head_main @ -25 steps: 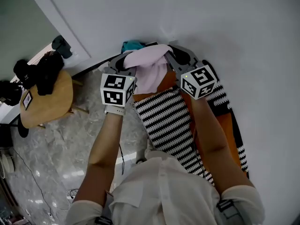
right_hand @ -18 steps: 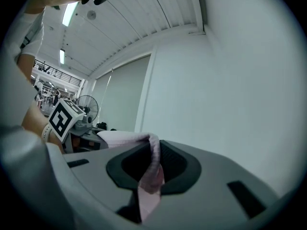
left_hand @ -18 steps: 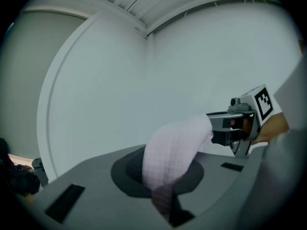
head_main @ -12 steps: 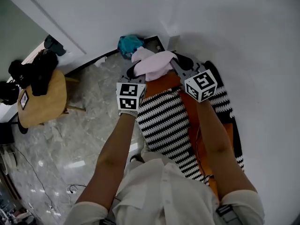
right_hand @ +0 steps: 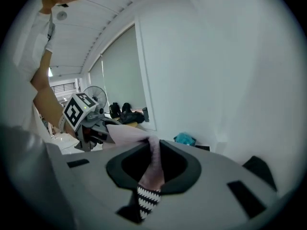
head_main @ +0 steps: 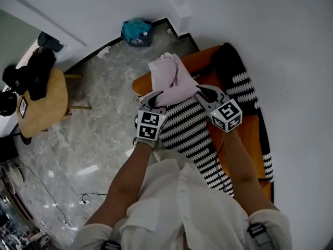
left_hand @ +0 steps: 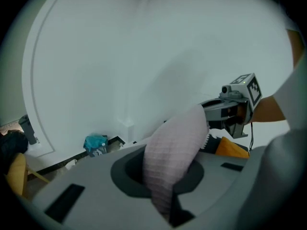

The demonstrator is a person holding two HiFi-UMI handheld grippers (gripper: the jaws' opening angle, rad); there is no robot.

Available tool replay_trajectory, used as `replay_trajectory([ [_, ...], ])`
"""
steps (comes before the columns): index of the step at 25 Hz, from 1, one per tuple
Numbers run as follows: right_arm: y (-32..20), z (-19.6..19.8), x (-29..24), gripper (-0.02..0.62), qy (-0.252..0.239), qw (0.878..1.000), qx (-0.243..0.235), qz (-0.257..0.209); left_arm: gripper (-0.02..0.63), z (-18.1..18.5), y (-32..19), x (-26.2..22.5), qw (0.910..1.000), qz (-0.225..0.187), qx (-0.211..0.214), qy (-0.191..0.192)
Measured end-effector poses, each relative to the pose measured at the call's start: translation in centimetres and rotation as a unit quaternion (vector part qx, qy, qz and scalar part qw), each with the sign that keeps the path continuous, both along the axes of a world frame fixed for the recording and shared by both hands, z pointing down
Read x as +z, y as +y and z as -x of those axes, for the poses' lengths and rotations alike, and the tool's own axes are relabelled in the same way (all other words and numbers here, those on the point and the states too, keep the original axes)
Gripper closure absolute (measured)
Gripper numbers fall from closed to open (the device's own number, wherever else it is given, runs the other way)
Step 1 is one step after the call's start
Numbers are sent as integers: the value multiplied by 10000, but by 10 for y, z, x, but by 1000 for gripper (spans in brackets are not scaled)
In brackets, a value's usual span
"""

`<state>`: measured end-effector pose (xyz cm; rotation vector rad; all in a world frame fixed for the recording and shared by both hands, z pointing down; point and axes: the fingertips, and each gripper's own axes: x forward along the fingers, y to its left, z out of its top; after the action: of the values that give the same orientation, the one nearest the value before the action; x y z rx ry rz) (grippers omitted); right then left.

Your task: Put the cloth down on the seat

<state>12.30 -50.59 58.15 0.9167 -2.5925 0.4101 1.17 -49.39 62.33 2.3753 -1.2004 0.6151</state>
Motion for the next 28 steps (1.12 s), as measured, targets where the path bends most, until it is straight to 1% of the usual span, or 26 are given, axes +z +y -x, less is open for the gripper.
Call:
replay_trajectory([
  [4,35,-14,28,537,365,9988,-158,301,555,-12,29,25,9989,299,341,-137],
  [8,52,-20,49,537,583,9966,-239,532,541,-20,46,47,9953,612,704,-276],
  [10,56,-22,57,537,605,9957,-233,659,501,-24,54,54,9919,783,948,-317],
  [13,59,-25,68,538,640,9942,-232,830,387,-26,69,65,9861,1015,1285,-268],
  [15,62,-25,75,538,681,9929,-260,935,357,-24,78,66,9848,1078,1352,-140],
  [19,65,-25,89,538,787,9904,-321,1091,351,-21,89,59,9837,1064,1445,96],
  [22,67,-29,100,538,894,9879,-334,1220,350,-22,96,45,9830,990,1504,366],
  [23,69,-28,103,538,935,9869,-354,1267,351,-21,98,41,9829,963,1519,401],
  [25,74,-26,112,538,1052,9842,-430,1358,355,-19,101,38,9822,972,1569,351],
  [28,84,-25,128,538,1361,9778,-583,1484,378,-15,103,41,9812,1098,1563,259],
])
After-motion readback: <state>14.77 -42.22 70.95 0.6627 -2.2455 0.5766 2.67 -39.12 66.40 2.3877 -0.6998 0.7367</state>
